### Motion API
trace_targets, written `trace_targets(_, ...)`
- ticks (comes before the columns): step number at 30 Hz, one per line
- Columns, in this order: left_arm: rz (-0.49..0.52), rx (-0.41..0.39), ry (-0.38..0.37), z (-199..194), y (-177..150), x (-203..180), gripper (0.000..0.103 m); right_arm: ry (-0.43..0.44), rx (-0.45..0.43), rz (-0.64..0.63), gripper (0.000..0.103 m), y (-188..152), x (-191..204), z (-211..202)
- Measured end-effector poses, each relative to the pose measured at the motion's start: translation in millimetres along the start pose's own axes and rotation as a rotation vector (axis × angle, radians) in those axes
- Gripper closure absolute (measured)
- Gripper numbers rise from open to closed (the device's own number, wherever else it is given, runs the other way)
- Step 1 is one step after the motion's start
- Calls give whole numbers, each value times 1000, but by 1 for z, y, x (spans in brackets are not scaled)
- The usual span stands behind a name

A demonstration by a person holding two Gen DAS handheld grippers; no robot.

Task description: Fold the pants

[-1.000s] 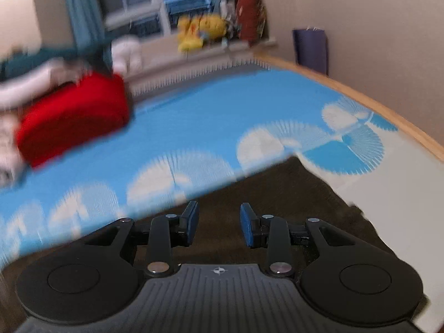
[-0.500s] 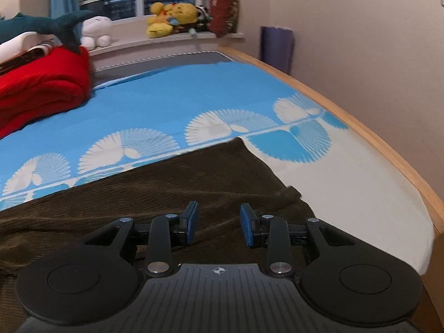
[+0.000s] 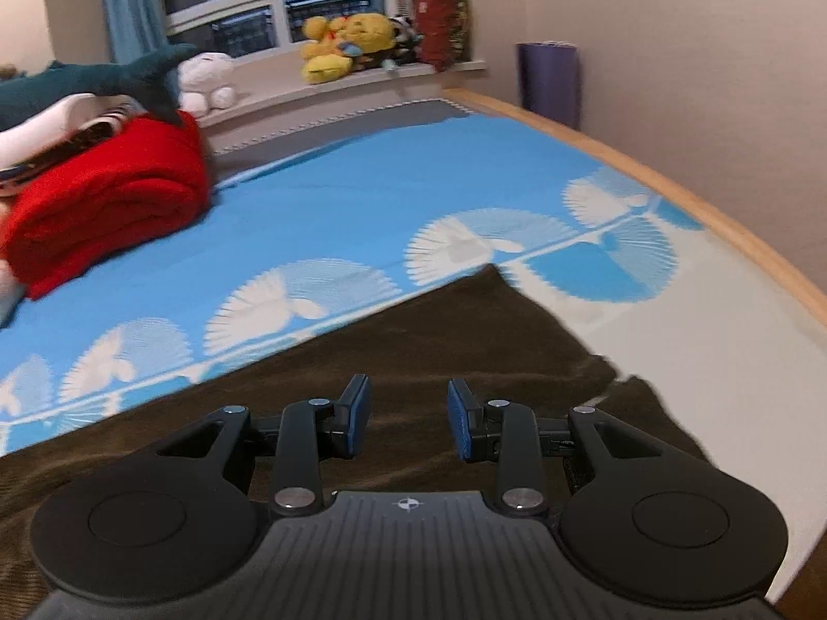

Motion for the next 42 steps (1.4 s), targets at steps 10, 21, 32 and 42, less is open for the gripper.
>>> trace_targets(10,45,268,16,47,-102,46,36,83,3,-100,69,2,45,-2)
trace_targets(21,174,275,-44,52,-113,48,62,5,26,-93,69,-11,14,-7)
trace_targets(32,234,200,-37,27,-114,55,80,23,42,-87,69,-14,29,-4)
trace_targets(42,219,102,-82,11,-98,37,68,29,32,-135,69,-13,39,-8)
Point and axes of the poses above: each gripper's, at about its wrist camera, not at the fingertips, and z roughly the way its jaws point, x to its left, y to its top, the point moved 8 cm from there along z, roughly the way its jaws point, and after that the axes turned 12 degrees about -z, right-handed, at the moved point
